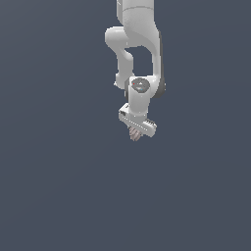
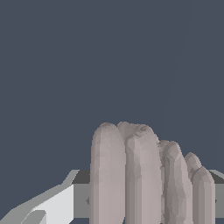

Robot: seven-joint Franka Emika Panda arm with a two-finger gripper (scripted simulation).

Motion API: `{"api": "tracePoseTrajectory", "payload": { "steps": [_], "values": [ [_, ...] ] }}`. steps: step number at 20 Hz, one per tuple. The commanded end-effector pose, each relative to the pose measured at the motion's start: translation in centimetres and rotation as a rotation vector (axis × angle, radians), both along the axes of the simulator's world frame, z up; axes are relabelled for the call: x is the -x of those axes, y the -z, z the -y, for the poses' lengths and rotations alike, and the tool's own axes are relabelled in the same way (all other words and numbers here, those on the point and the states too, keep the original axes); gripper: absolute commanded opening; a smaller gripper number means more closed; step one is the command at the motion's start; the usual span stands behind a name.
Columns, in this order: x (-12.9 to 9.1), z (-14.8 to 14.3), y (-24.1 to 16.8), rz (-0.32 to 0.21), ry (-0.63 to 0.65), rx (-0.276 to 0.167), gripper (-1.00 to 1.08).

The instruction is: Pick up the object and move it to a goal position.

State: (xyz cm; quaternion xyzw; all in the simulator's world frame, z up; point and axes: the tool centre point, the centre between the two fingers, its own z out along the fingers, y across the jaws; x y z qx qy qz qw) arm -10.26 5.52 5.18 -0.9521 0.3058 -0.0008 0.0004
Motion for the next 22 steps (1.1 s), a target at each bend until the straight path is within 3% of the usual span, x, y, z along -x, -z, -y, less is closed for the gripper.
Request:
{"api": "tracePoseTrajectory", "payload": {
  "steps": [1, 11, 22],
  "values": [
    [0.0, 0.0, 0.1, -0.002, 0.000, 0.000, -1.00],
    [-0.9, -0.6, -0.4, 0.000, 0.000, 0.000, -1.00],
    [-5.7, -4.0, -2.3, 0.000, 0.000, 0.001, -1.00]
  ]
}}
